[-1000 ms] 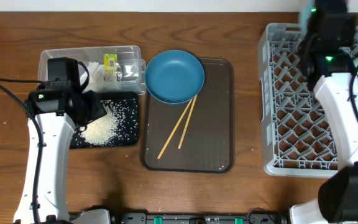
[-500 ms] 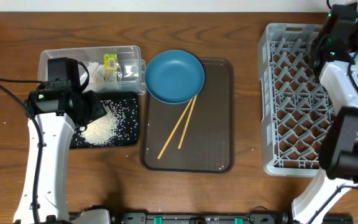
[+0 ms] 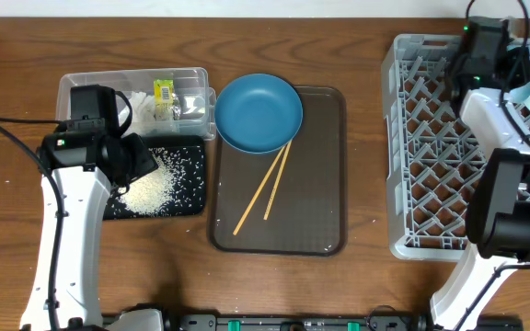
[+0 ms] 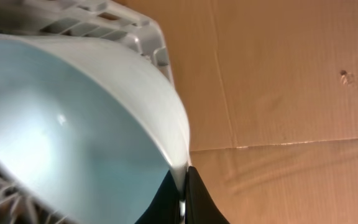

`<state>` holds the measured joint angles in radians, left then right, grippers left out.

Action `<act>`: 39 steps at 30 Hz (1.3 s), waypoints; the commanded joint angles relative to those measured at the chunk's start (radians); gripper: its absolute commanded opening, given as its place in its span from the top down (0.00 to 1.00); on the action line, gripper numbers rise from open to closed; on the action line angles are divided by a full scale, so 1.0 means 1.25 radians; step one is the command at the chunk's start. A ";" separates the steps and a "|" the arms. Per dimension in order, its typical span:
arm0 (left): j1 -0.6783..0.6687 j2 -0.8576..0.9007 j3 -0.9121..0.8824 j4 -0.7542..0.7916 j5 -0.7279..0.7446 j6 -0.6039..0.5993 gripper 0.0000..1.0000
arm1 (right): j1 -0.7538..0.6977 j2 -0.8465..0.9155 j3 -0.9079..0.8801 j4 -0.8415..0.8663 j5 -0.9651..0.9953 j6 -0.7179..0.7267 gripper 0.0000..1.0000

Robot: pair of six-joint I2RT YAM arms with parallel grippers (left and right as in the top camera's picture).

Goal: Sort waste into correct bins and load items into the dishwasher rack
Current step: 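Carry the light-blue bowl to the rack's back right and release it, then reach the right gripper to the teal plate's rim and lift it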

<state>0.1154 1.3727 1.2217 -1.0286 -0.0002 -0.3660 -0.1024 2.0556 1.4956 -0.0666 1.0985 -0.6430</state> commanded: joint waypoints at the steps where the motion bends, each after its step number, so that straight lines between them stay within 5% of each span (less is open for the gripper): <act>1: 0.003 -0.001 0.000 -0.002 -0.006 -0.005 0.41 | 0.024 0.013 -0.009 -0.077 -0.026 0.106 0.99; 5: 0.003 -0.001 0.000 -0.002 -0.006 -0.005 0.41 | 0.058 0.012 -0.009 -0.192 -0.027 0.215 0.98; 11: 0.003 -0.001 0.000 -0.002 -0.006 -0.005 0.41 | 0.101 -0.012 -0.009 -0.257 -0.031 0.308 0.70; 18: 0.003 -0.001 0.000 -0.002 -0.006 -0.005 0.41 | 0.143 -0.148 -0.009 -0.318 -0.337 0.341 0.56; 27: 0.003 -0.001 0.000 -0.002 -0.006 -0.005 0.41 | 0.215 -0.257 -0.009 -0.335 -0.939 0.482 0.57; 39: 0.003 -0.001 0.000 -0.002 -0.006 -0.005 0.41 | 0.381 -0.093 -0.009 -0.260 -0.978 0.617 0.54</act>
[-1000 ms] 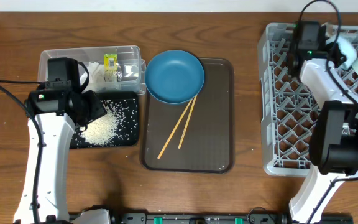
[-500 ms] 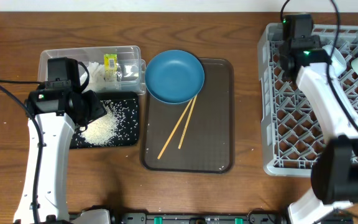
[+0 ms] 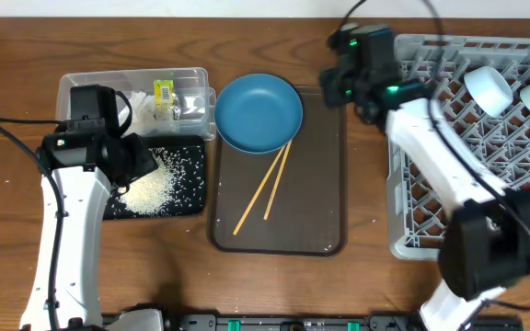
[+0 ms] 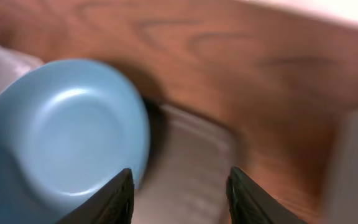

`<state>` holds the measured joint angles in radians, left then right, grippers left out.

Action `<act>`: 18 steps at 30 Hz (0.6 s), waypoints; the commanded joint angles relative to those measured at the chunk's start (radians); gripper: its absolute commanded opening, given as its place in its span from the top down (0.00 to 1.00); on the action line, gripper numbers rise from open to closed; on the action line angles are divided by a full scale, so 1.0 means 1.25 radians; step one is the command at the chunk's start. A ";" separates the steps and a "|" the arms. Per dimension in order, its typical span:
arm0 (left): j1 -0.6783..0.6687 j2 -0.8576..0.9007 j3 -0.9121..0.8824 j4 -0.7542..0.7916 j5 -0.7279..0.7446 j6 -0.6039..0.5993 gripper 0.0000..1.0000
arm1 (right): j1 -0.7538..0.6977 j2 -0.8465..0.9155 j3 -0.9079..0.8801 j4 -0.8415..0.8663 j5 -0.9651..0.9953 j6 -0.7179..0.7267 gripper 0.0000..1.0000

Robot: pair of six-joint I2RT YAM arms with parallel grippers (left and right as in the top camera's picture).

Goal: Sort waste into correct bins and load items into the dishwasher rack
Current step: 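Reach the right gripper to the teal plate's rim and lift it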

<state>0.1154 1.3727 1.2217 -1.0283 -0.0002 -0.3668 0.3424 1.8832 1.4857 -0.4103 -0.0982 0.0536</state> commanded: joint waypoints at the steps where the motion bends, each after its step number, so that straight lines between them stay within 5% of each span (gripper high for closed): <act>1: 0.003 -0.001 0.000 -0.003 -0.006 -0.005 0.41 | 0.035 0.067 -0.001 0.026 -0.003 0.079 0.55; 8: 0.003 -0.001 0.000 -0.002 -0.006 -0.005 0.41 | 0.062 0.171 -0.001 0.070 0.042 0.186 0.59; 18: 0.003 -0.001 0.000 -0.002 -0.006 -0.005 0.41 | 0.065 0.207 -0.001 0.074 0.042 0.232 0.96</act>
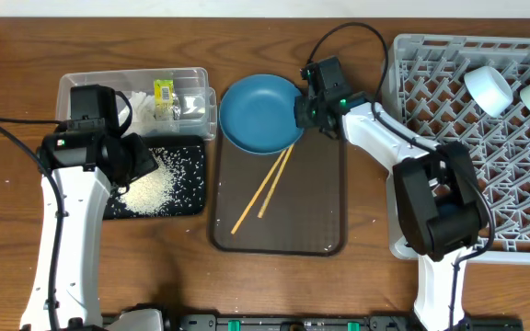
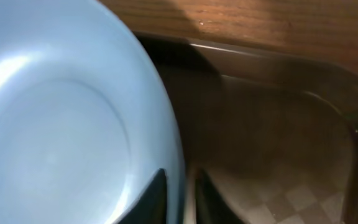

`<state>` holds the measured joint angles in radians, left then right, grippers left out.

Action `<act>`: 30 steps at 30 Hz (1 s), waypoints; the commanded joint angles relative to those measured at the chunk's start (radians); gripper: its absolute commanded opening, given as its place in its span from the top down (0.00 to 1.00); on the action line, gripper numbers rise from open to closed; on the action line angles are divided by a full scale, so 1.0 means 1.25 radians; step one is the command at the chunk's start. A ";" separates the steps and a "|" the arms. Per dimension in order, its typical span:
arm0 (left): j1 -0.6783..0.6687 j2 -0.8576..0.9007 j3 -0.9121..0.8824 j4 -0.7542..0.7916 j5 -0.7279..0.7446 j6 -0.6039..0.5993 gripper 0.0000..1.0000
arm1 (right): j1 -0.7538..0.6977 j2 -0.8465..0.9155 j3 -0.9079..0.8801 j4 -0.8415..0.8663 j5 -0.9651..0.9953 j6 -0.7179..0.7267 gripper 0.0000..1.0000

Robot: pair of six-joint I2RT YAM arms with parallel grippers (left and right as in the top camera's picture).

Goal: Sort waste into correct bins and load items into the dishwasher rack
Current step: 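Reach the right gripper to the teal plate's rim and lift it, then lower the teal plate upright into the rack slots and release it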

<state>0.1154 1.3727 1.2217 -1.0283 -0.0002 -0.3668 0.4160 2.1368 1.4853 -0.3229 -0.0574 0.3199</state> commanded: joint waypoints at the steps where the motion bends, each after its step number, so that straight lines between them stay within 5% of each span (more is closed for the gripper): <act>1: 0.003 -0.001 0.000 -0.002 -0.006 -0.005 0.41 | 0.005 0.003 0.000 0.010 0.010 0.019 0.99; 7: 0.003 -0.001 0.000 -0.002 -0.006 -0.005 0.41 | -0.027 -0.047 0.001 0.026 0.022 0.009 0.99; 16: 0.003 -0.001 0.000 -0.002 -0.006 -0.005 0.41 | -0.105 -0.262 0.001 -0.003 0.212 -0.212 0.99; 25: 0.003 -0.001 0.000 0.004 -0.006 -0.005 0.41 | -0.157 -0.358 0.000 0.034 0.931 -0.548 0.99; 30: 0.003 -0.001 0.000 0.007 -0.006 -0.005 0.41 | -0.211 -0.356 0.000 0.030 1.010 -0.628 0.99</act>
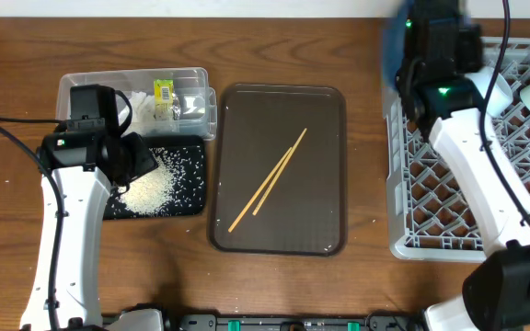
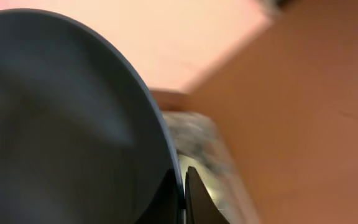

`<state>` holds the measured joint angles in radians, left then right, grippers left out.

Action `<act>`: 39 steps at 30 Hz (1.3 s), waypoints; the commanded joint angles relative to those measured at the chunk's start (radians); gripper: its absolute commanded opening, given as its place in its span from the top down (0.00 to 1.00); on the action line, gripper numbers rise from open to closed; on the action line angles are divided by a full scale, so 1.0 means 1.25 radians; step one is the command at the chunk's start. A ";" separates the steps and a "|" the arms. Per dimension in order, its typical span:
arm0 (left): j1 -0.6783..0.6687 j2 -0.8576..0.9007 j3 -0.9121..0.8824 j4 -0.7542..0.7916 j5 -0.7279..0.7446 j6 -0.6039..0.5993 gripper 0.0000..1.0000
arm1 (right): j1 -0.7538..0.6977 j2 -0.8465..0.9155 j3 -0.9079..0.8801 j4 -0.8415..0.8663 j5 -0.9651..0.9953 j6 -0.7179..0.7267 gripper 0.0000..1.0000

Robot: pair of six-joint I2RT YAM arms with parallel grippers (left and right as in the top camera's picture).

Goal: Sort waste into correct bins and load items into the dishwasher rack
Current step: 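Lower the teal plate upright into the rack slots and release it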

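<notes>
The blue plate (image 2: 61, 124) is held on edge, and my right gripper (image 2: 182, 177) is shut on its rim. From overhead the plate (image 1: 392, 44) is a blue blur at the far left corner of the grey dishwasher rack (image 1: 449, 175), with the right arm over it. Two wooden chopsticks (image 1: 270, 179) lie on the brown tray (image 1: 325, 230). My left gripper (image 1: 139, 158) hangs over the black tray (image 1: 187, 207) of rice; its jaws do not show clearly.
A clear bin (image 1: 187, 78) with wrappers and scraps stands behind the black tray. White bowls sit in the rack's far right part, and another pale piece at its right edge. Bare wooden table surrounds the trays.
The blue plate has left the brown tray and is now held raised at the rack's far left corner. The chopsticks lie slightly shifted. The left arm has not moved.
My right gripper was first shut on a pale bowl's rim at the rack's far right. Then the bowl lay in the rack and the gripper was open near the blue plate. Then its fingers straddled the plate's rim. Now it holds the plate by the rack.
</notes>
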<state>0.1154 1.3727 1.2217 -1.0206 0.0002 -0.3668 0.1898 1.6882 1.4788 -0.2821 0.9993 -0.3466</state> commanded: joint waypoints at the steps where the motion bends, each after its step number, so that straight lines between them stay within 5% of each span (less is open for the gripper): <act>1: 0.003 -0.001 0.000 0.000 -0.006 -0.005 0.41 | -0.039 0.003 0.005 -0.008 0.164 -0.095 0.99; 17: 0.003 -0.001 0.000 0.000 -0.006 -0.005 0.41 | -0.120 0.003 0.003 -0.132 0.156 -0.114 0.99; 26: 0.003 -0.001 0.000 0.000 -0.006 -0.004 0.41 | -0.131 0.003 0.003 -0.214 0.029 -0.121 0.99; 32: 0.003 -0.001 0.000 0.000 -0.006 -0.004 0.41 | -0.131 0.004 0.003 -0.245 -0.112 -0.240 0.98; 39: 0.003 -0.001 0.000 0.000 -0.007 -0.004 0.41 | -0.138 0.004 0.003 -0.091 0.044 -0.293 0.99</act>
<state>0.1154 1.3727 1.2217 -1.0199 -0.0002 -0.3664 0.0280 1.6939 1.4769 -0.4442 0.9451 -0.6506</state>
